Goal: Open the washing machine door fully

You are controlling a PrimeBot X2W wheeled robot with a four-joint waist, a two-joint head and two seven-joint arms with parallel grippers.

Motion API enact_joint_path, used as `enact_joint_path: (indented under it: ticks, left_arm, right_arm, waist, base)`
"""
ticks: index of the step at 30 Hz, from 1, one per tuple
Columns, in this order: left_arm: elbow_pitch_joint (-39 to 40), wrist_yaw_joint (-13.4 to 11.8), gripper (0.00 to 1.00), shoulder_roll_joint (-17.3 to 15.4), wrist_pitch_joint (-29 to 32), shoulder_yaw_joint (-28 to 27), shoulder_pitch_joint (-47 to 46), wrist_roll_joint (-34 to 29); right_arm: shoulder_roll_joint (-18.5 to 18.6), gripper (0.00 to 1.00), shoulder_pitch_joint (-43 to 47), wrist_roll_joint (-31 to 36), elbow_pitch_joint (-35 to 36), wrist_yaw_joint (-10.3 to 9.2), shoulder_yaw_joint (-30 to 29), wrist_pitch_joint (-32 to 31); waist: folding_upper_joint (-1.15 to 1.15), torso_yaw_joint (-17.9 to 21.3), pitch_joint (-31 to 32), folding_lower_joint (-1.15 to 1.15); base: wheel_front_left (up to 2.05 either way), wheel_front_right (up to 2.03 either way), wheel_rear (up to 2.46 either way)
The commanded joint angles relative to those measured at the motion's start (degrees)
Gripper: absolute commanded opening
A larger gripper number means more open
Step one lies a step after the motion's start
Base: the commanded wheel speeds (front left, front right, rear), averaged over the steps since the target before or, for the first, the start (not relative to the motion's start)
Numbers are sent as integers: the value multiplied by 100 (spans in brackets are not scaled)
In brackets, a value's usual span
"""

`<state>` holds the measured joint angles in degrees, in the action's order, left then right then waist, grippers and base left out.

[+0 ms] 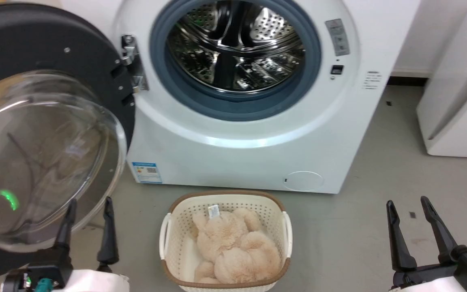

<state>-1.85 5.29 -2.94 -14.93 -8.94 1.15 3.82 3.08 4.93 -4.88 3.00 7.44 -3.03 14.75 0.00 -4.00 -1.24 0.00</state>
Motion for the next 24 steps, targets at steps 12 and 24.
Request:
enact_joint_path:
  ticks: [12,24]
  left_arm:
    - [-307,-427,100,5,-7,401,191,-4]
    - [-376,-469,0,13,19,485,150,-13]
  right_arm:
    - [-20,100,125,2,4,5,55,25]
    - [0,0,63,4,-15,0,48,-21]
  waist:
    - [0,561,76,0]
    - [0,647,91,0]
  base:
    - [0,0,0]
    - [0,0,0]
